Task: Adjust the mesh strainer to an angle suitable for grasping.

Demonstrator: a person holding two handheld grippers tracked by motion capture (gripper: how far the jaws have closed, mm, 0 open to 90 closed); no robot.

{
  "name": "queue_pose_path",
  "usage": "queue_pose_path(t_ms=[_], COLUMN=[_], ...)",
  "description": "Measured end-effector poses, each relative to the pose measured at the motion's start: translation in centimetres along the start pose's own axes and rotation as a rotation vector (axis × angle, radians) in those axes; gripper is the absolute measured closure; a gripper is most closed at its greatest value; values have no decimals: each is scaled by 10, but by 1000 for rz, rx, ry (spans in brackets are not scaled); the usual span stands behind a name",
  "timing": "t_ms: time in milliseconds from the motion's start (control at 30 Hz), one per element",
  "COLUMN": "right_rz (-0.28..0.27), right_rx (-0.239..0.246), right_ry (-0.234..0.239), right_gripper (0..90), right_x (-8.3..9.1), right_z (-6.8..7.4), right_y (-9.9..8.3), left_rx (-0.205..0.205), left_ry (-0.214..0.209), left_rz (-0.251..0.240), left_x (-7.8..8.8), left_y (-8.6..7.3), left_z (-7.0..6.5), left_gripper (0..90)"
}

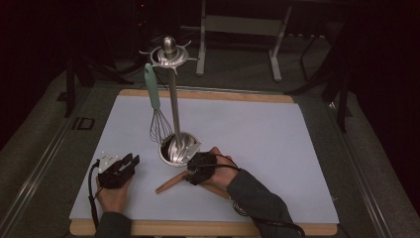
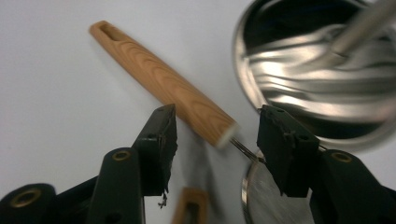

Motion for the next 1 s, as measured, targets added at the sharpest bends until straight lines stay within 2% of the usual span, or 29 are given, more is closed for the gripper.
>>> queue_pose_path(t_ms=[67, 200, 267, 333, 467, 733, 767, 900, 1000], right_rz=[10, 73, 96, 95, 150, 150, 154, 158, 159], right_rx=[10, 32, 22, 25, 69, 37, 21, 7, -34], right_ry=[13, 44, 62, 69, 58, -1, -4, -20, -30], right_gripper=[460, 458, 446, 452, 506, 620, 630, 658, 669], right_x=[-4, -13, -17, -18, -24, -18, -16, -6, 2], right_z=[0, -2, -3, -3, -1, -12, -13, -23, -28], right_y=[2, 5, 5, 5, 4, -6, -9, -24, -38], left_rx=[0, 3, 10, 14, 14, 14, 13, 11, 10], left_ry=[0, -1, -1, -2, -2, -4, -4, -3, -1], left_rz=[0, -1, 0, -1, -2, -1, -1, -1, -1], left_x=[0, 0, 0, 0, 0, 0, 0, 0, 0], left_y=[0, 0, 0, 0, 0, 0, 0, 0, 0], left_z=[0, 0, 1, 1, 1, 1, 1, 1, 1], left_gripper=[671, 669, 663, 662, 662, 662, 662, 661, 661])
Point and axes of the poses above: each handheld gripper's, and its own axes: x roughly backward along the jaws, y roughly out of its top, z roughly to its left, the point moved 3 cm from there along -x, roughly forward along the jaws
